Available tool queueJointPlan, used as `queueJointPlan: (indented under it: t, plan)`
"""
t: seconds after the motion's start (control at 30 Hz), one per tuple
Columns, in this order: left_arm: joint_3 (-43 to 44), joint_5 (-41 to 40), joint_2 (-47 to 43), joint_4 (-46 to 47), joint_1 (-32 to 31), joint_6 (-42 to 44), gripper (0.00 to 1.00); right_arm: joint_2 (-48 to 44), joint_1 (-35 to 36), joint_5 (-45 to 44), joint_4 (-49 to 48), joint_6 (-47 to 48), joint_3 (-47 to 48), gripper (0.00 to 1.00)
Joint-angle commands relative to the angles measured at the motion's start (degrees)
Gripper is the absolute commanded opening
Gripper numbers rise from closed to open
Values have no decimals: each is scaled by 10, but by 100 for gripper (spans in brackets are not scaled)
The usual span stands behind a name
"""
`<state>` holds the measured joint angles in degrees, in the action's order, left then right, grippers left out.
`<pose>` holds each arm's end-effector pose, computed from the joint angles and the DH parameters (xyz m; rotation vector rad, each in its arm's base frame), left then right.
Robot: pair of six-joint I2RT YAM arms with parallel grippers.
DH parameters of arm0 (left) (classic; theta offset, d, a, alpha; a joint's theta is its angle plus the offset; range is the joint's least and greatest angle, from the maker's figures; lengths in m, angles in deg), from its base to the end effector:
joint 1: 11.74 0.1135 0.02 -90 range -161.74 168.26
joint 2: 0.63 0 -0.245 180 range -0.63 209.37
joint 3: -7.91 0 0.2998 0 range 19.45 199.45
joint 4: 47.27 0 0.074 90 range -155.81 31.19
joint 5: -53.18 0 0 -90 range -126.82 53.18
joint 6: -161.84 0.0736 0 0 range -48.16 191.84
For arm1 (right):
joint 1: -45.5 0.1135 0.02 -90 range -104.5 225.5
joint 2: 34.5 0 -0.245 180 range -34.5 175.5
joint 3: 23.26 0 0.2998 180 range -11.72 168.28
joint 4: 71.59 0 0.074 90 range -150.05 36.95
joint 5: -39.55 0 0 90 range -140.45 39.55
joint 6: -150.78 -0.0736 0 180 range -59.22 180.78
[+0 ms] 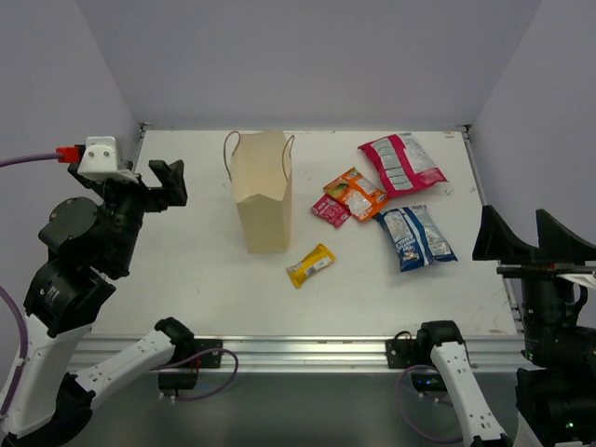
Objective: Take the snacks out of the paper bag
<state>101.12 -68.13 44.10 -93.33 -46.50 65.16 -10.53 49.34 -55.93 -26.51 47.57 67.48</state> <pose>0.1709 -0.0720 0.5162 -0.0605 1.5356 -0.1578 0.0516 -0.0036 0.5430 0.1814 1.1826 0.2043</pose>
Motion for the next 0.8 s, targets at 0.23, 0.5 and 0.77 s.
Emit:
queueJointPlan:
  t: [0.23, 0.5, 0.77]
  plan:
    - [22, -74, -36, -48, 4, 15, 100, -25, 21, -29, -31, 38, -19, 99]
    - [8, -86, -47, -44, 3, 12, 100, -37, 26, -33, -44, 44, -30, 99]
    - [2, -90, -47, -44, 3, 18, 100, -34, 28, -33, -46, 44, -25, 99]
